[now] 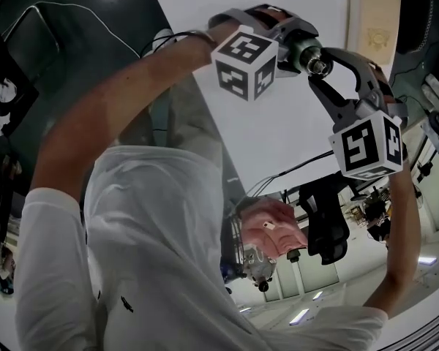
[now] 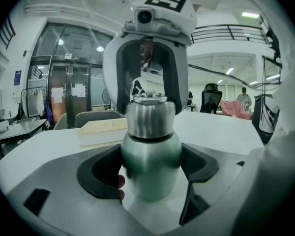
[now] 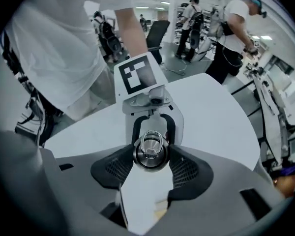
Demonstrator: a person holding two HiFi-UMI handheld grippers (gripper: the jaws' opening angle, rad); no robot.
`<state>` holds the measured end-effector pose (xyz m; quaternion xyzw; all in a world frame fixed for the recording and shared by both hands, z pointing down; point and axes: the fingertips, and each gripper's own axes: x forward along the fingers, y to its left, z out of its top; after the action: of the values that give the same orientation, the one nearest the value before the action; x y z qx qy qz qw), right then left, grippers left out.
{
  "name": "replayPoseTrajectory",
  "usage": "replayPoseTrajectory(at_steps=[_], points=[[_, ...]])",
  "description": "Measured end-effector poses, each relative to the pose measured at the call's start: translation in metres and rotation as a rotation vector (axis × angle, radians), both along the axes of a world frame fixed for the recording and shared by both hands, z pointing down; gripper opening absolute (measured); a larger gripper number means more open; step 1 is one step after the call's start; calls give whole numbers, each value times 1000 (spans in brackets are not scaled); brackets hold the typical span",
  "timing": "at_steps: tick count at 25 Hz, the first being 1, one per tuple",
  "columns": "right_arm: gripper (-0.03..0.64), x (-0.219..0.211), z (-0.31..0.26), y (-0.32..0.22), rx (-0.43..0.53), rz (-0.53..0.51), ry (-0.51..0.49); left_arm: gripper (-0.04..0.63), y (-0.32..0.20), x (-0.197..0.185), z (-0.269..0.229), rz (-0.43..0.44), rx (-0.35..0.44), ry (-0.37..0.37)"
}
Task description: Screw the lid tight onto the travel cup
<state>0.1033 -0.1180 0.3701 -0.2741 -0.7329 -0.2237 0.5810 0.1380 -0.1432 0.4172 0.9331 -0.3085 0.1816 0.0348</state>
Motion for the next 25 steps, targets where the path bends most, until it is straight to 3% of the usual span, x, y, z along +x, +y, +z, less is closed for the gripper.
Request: replayPoseTrajectory(at_steps=[20, 23, 25], points=[[221, 0, -1, -20, -13, 961, -177, 364, -3, 0, 1, -20, -4, -7], [221, 2, -1, -22, -15, 1043, -193, 364, -3, 1, 2, -23, -6, -7], [222, 2, -1, -22, -28, 1031, -209, 364, -4, 1, 2, -24, -9, -7]])
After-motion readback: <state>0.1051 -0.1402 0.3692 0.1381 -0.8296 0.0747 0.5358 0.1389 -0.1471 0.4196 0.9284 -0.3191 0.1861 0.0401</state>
